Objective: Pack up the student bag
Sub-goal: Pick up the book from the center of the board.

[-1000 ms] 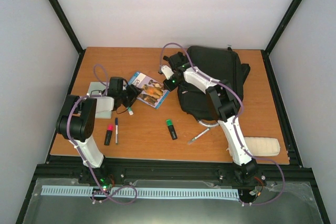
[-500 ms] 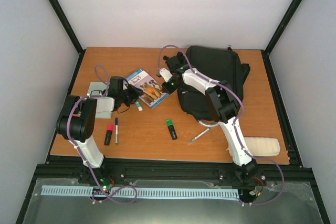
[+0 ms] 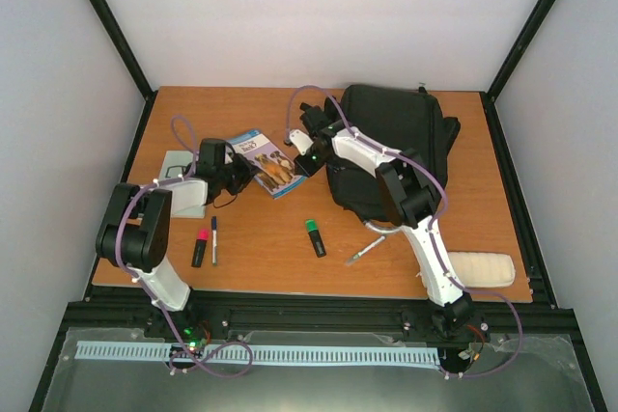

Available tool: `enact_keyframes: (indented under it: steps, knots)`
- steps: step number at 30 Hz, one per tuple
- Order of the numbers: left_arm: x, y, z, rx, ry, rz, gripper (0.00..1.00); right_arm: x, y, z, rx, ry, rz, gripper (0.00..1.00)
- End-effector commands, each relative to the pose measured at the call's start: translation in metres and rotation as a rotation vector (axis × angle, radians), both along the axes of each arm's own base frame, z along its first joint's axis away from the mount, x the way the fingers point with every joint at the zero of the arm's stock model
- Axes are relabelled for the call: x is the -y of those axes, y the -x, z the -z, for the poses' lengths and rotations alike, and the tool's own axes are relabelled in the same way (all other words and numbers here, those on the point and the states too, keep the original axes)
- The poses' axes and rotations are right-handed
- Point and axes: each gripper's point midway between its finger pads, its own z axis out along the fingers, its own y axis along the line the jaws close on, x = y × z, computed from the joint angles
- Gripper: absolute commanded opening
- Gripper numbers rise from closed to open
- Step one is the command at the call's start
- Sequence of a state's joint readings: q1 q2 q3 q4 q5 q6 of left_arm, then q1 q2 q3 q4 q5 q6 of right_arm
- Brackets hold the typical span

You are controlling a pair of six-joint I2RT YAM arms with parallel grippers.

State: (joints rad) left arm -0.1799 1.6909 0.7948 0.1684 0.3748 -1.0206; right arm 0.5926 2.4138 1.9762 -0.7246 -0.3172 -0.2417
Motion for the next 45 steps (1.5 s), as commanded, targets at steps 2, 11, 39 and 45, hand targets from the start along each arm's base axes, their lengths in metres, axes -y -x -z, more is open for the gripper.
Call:
enact_keyframes:
  steps: [2, 11, 39, 45]
  knots:
    - [-0.001, -0.001, -0.019, 0.040, -0.051, 0.020, 0.01, 0.005, 0.045, 0.035, -0.147, 0.089, -0.038, 0.20]
    - [-0.011, 0.010, -0.030, 0.006, -0.131, 0.019, 0.01, 0.006, 0.043, 0.026, -0.123, 0.085, -0.038, 0.33]
    - [-0.113, 0.072, -0.125, -0.141, -0.839, 0.068, 0.01, -0.007, 0.047, -0.010, -0.104, -0.010, -0.066, 0.52]
    - [-0.110, 0.069, -0.133, -0.117, -0.828, 0.082, 0.01, -0.007, 0.048, -0.010, -0.109, -0.014, -0.069, 0.52]
